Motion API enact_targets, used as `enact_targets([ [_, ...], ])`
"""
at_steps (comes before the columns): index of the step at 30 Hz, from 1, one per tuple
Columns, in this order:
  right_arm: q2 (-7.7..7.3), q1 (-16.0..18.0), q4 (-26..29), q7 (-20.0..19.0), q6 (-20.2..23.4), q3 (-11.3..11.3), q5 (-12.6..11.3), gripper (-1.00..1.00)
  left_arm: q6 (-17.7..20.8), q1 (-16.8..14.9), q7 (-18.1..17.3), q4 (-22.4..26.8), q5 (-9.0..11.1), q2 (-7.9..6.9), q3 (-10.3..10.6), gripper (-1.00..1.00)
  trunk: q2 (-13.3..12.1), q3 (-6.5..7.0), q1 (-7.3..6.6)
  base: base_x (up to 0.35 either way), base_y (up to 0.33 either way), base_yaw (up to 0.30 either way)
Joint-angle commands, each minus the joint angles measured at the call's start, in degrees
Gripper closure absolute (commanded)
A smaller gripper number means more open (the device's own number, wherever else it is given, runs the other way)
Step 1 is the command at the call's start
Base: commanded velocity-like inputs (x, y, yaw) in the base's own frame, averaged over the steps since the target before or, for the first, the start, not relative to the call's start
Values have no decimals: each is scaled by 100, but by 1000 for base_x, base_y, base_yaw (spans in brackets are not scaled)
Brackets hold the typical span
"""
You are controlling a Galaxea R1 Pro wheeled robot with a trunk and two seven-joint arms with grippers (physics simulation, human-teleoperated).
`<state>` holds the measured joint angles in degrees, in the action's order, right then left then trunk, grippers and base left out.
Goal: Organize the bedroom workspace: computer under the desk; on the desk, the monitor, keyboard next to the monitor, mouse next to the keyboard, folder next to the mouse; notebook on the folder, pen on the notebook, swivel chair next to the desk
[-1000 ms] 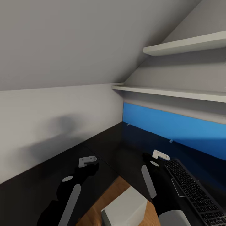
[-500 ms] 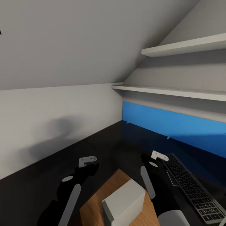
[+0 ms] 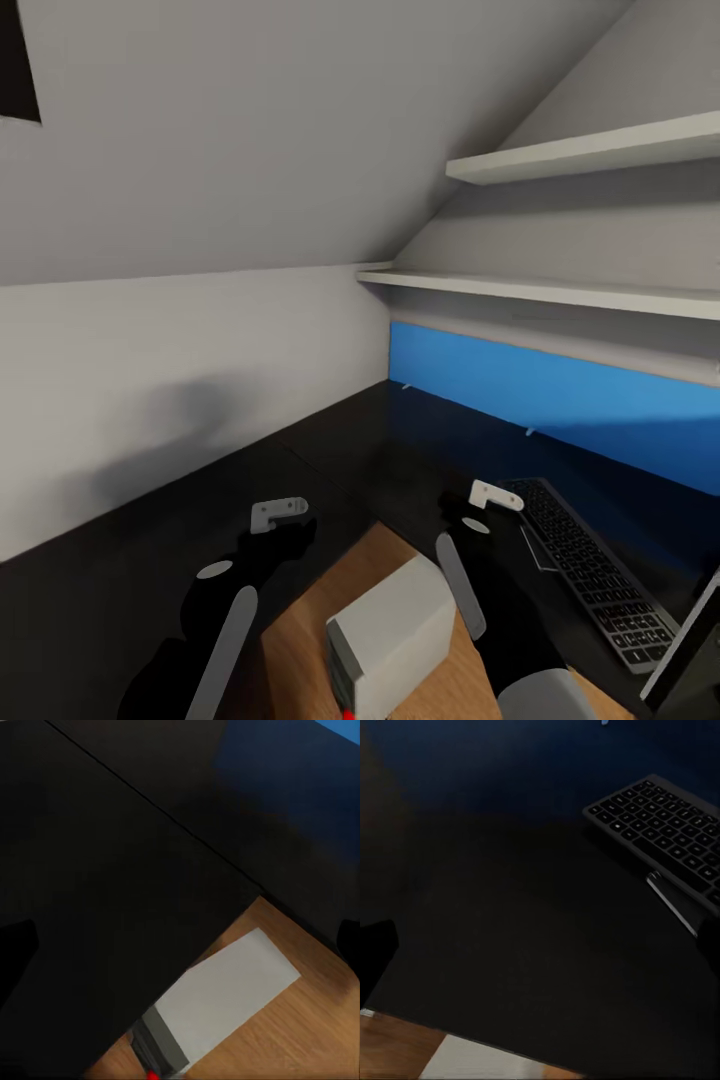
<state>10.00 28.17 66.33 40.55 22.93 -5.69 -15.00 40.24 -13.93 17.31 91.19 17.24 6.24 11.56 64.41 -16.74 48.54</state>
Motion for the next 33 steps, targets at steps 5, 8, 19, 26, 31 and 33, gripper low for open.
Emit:
enact_targets([
  [5,0,5,-3,100,27,-38,-28,-100,19,-4,53,5,60,0,5,-100,5,-4,-1,-44,0,-20],
  [8,0,5,-9,281,15,-43,-45,-100,19,-4,53,6,60,0,5,-100,5,8,-1,-12,0,-110],
  [19,0,5,-196,980,-209,-126,-343,-100,16,-4,53,6,60,0,5,-100,5,62,-1,-2,0,-134],
  [26,0,5,-208,1032,-262,-177,-360,-100,14,-4,53,5,60,0,5,-100,5,63,-1,0,0,-2],
  [31,0,5,-208,1033,-264,-176,-363,-100,15,-4,53,5,63,0,5,-100,5,63,-1,0,0,0],
  [33,0,5,-206,1030,-267,-177,-363,-100,14,-4,53,7,64,0,5,-100,5,63,-1,0,0,-80],
])
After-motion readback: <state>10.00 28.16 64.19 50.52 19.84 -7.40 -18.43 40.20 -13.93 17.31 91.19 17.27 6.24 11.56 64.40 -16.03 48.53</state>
